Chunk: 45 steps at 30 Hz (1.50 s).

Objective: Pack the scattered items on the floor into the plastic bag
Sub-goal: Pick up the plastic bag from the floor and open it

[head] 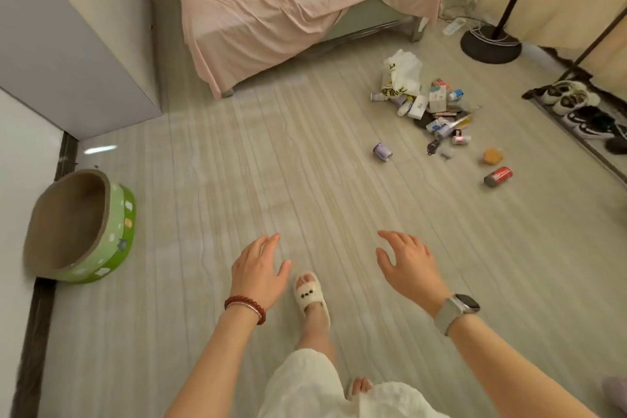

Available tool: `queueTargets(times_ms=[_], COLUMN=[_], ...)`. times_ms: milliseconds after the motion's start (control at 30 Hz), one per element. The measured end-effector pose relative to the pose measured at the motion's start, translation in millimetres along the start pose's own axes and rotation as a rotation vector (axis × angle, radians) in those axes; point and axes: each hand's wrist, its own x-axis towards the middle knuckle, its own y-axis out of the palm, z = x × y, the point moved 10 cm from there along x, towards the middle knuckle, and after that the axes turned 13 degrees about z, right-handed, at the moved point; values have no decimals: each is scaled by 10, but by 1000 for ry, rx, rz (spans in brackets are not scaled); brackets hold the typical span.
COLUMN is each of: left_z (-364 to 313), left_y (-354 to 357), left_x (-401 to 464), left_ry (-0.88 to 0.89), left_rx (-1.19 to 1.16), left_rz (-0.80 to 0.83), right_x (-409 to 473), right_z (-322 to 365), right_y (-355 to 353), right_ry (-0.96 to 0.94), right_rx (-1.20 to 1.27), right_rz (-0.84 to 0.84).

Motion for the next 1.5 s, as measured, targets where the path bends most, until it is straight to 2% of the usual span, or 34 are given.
queueTargets(times_ms=[200, 367, 467, 633, 833, 1067, 1300, 1500], left_z=[191, -146, -433, -893, -1547, -2508, -2822, -3610], left_y=[-859, -1928, -2328, -2530, -3015, -4042, -4146, -4563], left_x=[1626, 3008, 3749, 5030, 6706, 8483, 10085, 11692], left_ry=[-39, 50, 89, 158, 157, 218, 226, 383], left_rx=[-8, 45, 75, 129, 149, 142, 152, 223], left_rz=[-27, -91, -69, 40, 101, 56, 223, 314], right_x=[1590, 2758, 3305, 4333, 5898, 7441, 8782, 9748], right_z=[342, 768, 866, 627, 340, 385, 84, -344], right_y=[-781, -1627, -2095, -2629, -3535, -4975, -5525, -6115], right_ry=[46, 75, 97, 190, 237, 224, 328, 509], right_rx=[-5, -14, -1, 99, 171, 96, 179, 400], right_rz=[-16, -33, -64, -58, -24, -75, -44, -88])
